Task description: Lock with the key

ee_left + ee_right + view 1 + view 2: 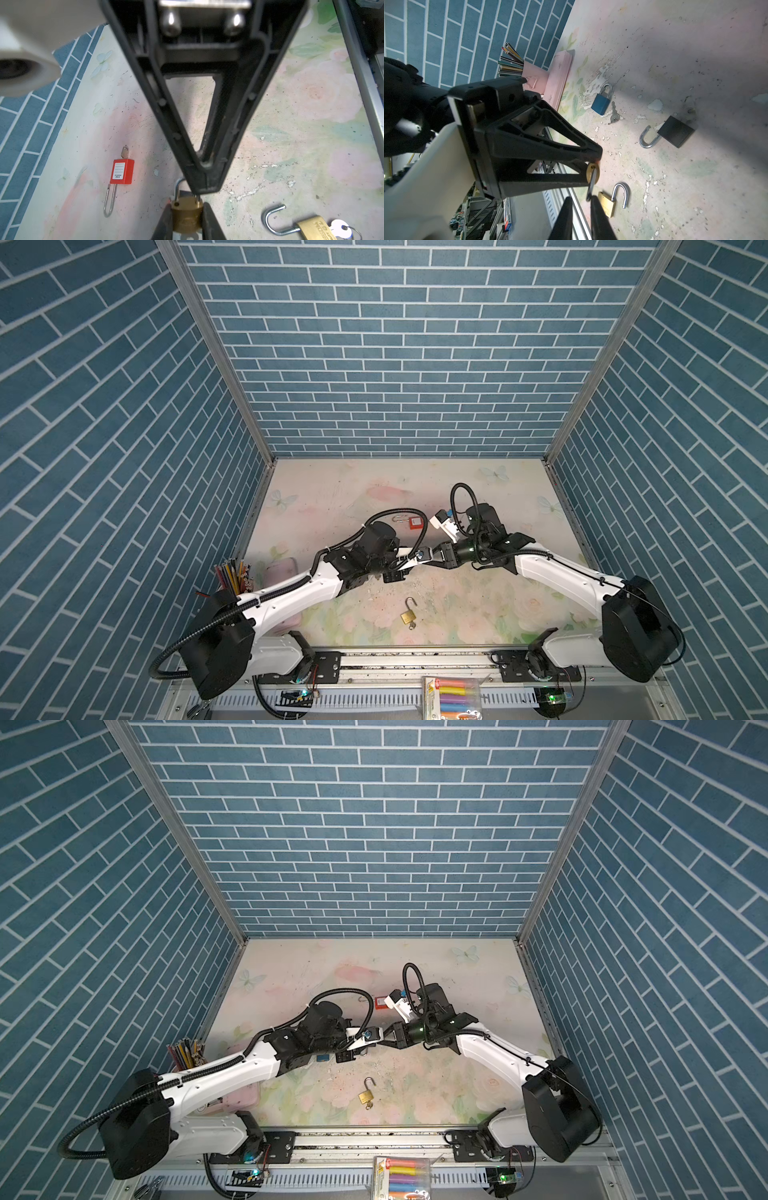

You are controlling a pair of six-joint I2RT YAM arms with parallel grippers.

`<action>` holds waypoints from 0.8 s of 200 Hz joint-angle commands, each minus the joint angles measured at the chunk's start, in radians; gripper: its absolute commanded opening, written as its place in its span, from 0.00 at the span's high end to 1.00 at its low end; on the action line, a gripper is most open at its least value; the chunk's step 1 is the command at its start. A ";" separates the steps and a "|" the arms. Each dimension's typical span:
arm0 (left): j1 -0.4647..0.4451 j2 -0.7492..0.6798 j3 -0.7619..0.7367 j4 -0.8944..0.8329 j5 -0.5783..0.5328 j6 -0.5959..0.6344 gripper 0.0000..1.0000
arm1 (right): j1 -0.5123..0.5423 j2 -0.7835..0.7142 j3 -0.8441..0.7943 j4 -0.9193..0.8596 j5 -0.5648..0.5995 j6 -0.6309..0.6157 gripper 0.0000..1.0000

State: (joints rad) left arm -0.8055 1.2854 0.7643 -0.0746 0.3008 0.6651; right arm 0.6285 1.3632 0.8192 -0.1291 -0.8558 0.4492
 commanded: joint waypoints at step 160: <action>-0.004 -0.031 -0.030 0.131 0.005 -0.026 1.00 | 0.006 0.046 0.005 0.021 -0.012 -0.003 1.00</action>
State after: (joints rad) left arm -0.8055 1.2842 0.7509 -0.0452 0.3038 0.6506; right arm 0.6300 1.3911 0.8192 -0.1146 -0.8478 0.4507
